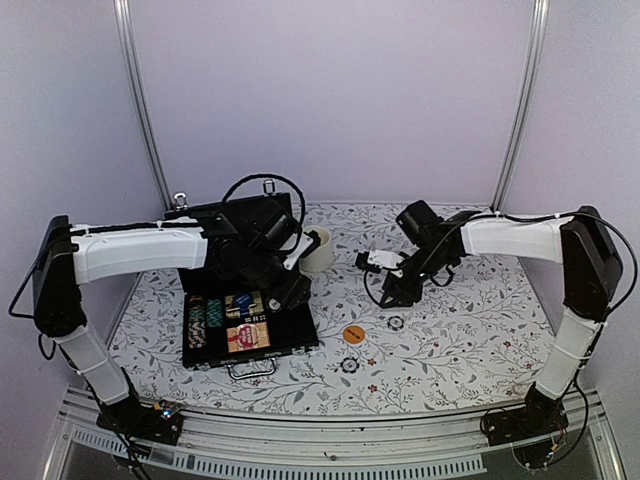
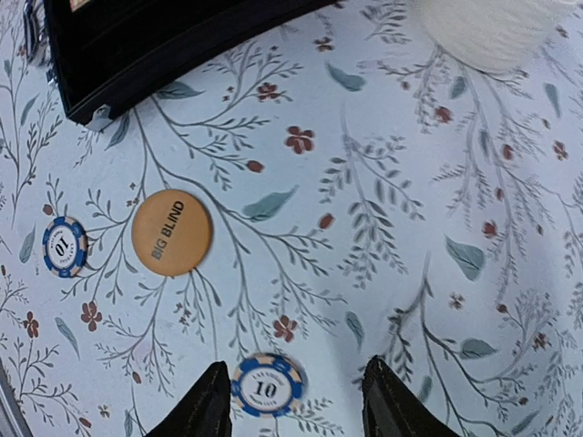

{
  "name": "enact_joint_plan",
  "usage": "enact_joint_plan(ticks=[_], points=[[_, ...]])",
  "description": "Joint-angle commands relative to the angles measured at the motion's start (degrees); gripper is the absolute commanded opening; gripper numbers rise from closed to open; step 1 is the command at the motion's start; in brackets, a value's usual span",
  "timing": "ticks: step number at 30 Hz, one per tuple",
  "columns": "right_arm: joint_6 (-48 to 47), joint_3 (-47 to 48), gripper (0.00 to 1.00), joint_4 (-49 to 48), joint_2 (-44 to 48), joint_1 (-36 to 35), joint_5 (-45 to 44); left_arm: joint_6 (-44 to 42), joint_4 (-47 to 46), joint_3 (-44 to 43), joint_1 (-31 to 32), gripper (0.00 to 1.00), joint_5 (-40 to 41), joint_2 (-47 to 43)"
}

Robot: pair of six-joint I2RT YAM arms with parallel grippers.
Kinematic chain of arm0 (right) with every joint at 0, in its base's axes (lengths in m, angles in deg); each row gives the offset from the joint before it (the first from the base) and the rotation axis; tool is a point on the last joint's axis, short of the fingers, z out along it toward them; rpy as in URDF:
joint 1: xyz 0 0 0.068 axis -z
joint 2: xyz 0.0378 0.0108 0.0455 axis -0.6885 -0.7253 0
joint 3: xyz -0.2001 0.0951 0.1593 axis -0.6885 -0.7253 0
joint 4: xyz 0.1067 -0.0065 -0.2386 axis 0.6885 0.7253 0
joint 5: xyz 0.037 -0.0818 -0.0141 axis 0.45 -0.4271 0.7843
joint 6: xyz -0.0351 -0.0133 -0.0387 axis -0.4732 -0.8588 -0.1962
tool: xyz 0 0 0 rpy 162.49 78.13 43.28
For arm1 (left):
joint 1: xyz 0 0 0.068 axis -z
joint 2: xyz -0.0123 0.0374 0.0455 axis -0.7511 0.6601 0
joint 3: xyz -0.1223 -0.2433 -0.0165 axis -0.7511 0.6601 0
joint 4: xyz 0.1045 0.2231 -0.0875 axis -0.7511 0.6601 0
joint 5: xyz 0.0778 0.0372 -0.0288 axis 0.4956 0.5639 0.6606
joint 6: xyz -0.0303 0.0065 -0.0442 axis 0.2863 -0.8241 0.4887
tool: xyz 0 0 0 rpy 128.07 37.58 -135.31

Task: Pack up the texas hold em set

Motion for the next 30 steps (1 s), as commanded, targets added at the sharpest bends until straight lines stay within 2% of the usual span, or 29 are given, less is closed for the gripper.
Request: enact_joint_plan(ticks=[1, 7, 12, 16, 21, 30], points=[[2.25, -3.61, 0.44, 0.45, 6.59, 8.12, 5.12, -3.30, 1.93, -5.83, 2.42, 0.67, -3.63, 4.35], [4.83, -6.84, 0.45, -1.52, 8.72, 17.43, 9.80, -7.09, 6.15, -15.37, 5.82, 0.68, -4.66, 13.48], [4.73, -7.56, 0.46, -2.75, 10.27, 21.30, 9.79, -8.20, 11.57, -25.42, 8.30, 0.70, -2.77, 24.36], [4.53, -7.86, 0.46, -3.01, 10.49, 21.68, 9.44, -8.62, 15.74, -33.29, 9.22, 0.70, -4.96, 31.49], [3.89, -8.61, 0.46, -3.02, 10.67, 21.65, 9.90, -8.21, 20.47, -40.88, 10.04, 0.71, -3.90, 37.77], [3.42, -8.77, 0.47, -2.89, 10.19, 21.65, 10.16, -8.97, 23.81, -43.92, 10.50, 0.72, -3.58, 41.97]])
